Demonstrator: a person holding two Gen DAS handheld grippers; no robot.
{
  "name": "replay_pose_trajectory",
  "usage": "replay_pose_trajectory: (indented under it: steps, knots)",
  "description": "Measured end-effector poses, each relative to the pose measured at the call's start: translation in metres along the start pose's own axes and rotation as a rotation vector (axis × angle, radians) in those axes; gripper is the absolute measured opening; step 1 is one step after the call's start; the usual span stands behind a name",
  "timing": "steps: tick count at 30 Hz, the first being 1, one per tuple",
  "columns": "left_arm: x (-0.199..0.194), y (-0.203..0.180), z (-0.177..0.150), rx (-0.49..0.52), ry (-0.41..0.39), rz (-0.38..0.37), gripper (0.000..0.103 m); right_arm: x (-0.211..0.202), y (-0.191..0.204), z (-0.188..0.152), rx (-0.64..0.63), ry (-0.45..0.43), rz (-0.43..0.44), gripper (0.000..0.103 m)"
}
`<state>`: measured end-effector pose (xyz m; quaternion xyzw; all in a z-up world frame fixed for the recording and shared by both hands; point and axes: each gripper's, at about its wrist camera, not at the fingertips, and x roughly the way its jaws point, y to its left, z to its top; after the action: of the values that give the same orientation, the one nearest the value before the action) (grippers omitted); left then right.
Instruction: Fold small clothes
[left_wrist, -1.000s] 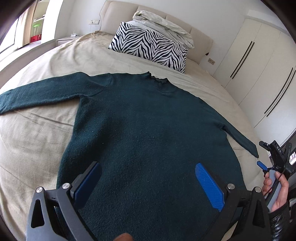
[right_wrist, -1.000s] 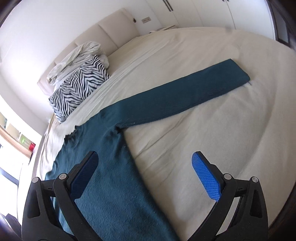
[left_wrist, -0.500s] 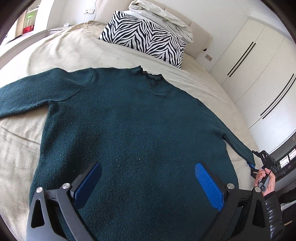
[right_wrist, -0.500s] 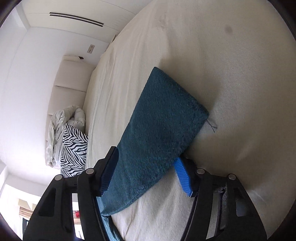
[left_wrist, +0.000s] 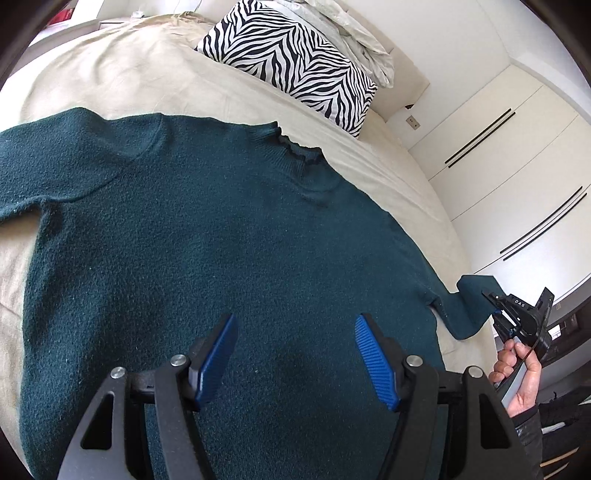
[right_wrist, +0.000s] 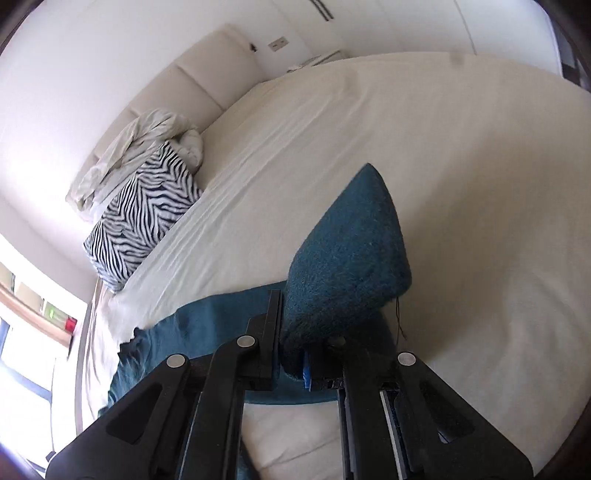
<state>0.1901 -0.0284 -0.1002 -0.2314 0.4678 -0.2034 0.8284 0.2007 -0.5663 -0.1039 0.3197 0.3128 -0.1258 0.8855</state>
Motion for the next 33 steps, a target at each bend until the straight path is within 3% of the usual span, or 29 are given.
replay_pose_trajectory:
  steps: [5,8,10,11,13,14,15,18,22,25,26,28,30,32,33]
  knots:
    - [-0.006,0.029,0.008,-0.105,-0.019,-0.047,0.075,0.04,0.174,-0.067,-0.282,0.095,0.144,0.008]
    - [-0.008,0.044,0.01,-0.164,-0.025,-0.088,0.08,0.076,0.239,-0.125,-0.377,0.191,0.172,0.008]
    - [-0.006,0.049,0.011,-0.189,-0.015,-0.124,0.085,0.101,0.262,-0.163,-0.425,0.258,0.164,0.009]
    - [-0.005,0.05,0.011,-0.196,-0.01,-0.137,0.088,0.11,0.268,-0.184,-0.441,0.295,0.161,0.011]
    - [-0.003,0.049,0.009,-0.202,0.0,-0.156,0.091,0.118,0.273,-0.215,-0.452,0.345,0.188,0.028]
    - [-0.001,0.047,0.01,-0.205,0.007,-0.165,0.092,0.115,0.269,-0.224,-0.431,0.363,0.222,0.045]
    - [0.002,0.045,0.01,-0.208,0.014,-0.174,0.094,0.112,0.261,-0.226,-0.401,0.357,0.255,0.055]
    - [0.017,0.038,0.01,-0.214,0.059,-0.178,0.097,0.087,0.238,-0.237,-0.338,0.314,0.298,0.059]
    - [0.035,0.02,0.018,-0.194,0.099,-0.178,0.097,0.059,0.191,-0.235,-0.161,0.302,0.382,0.059]
    - [0.058,0.011,0.021,-0.18,0.148,-0.153,0.094,0.036,0.148,-0.231,-0.038,0.279,0.399,0.059]
    - [0.061,0.008,0.022,-0.175,0.141,-0.136,0.09,0.037,0.138,-0.228,0.003,0.281,0.411,0.059]
    - [0.067,0.002,0.026,-0.152,0.152,-0.106,0.072,0.035,0.117,-0.225,0.08,0.281,0.425,0.059]
    - [0.074,-0.002,0.03,-0.122,0.176,-0.067,0.031,0.03,0.096,-0.22,0.151,0.269,0.444,0.059]
    - [0.073,-0.001,0.037,-0.101,0.181,-0.055,0.009,0.03,0.078,-0.215,0.221,0.26,0.459,0.059]
    - [0.07,0.001,0.042,-0.102,0.17,-0.071,0.009,0.03,0.068,-0.213,0.254,0.255,0.467,0.059]
